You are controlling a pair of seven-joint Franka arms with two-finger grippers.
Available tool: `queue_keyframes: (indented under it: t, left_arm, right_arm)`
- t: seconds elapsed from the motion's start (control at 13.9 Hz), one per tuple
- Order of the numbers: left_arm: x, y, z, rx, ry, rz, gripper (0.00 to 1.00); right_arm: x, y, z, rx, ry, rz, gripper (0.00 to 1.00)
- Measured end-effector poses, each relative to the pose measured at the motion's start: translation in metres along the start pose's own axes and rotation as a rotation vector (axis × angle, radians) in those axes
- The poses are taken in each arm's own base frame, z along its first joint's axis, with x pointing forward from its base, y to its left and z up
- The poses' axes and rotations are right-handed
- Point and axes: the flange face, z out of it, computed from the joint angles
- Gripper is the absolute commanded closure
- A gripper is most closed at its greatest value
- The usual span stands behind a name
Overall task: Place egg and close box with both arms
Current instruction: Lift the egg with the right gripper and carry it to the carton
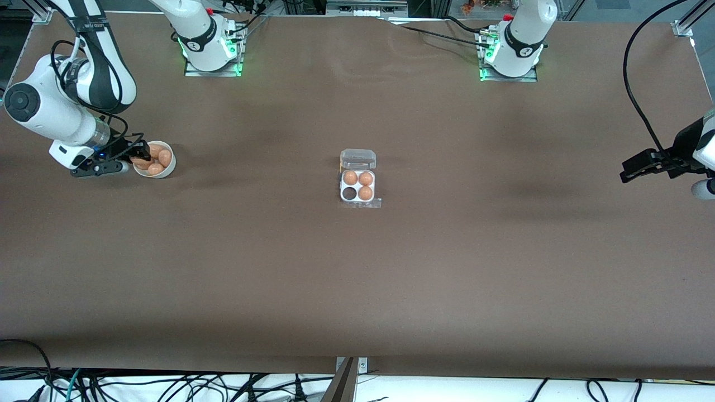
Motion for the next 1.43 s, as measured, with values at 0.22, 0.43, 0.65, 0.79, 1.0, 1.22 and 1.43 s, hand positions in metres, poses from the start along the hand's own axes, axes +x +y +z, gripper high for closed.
queue_keyframes:
  t: [0.22,0.43,0.65,0.79,1.0,1.22,1.43]
  left_arm:
    - [0.000,0.000,0.000,0.000,0.000,0.000,0.00]
    - [0.000,0.000,0.000,0.000,0.001,0.000,0.00]
    - [0.000,0.000,0.000,0.000,0.001,-0.001,0.00]
    - [0.000,-0.001,0.000,0.000,0.001,-0.001,0.00]
    - [0.001,-0.004,-0.001,0.028,0.004,0.002,0.00]
    - [0.002,-0.006,-0.008,0.054,0.021,0.004,0.00]
    - [0.002,-0.006,-0.011,0.053,0.026,0.004,0.00]
  right_arm:
    - [0.027,-0.030,-0.030,0.000,-0.051,-0.007,0.85]
    - [0.065,-0.075,-0.062,0.008,-0.112,0.012,0.85]
    - [0.103,-0.130,-0.077,0.002,-0.153,0.054,0.85]
    - [0.123,-0.173,-0.075,-0.006,-0.169,0.097,0.85]
    - [0.140,-0.247,-0.062,0.012,-0.184,0.177,0.85]
    - [0.150,-0.317,-0.053,0.026,-0.185,0.270,0.85]
    - [0.155,-0.377,-0.041,0.055,-0.199,0.366,0.85]
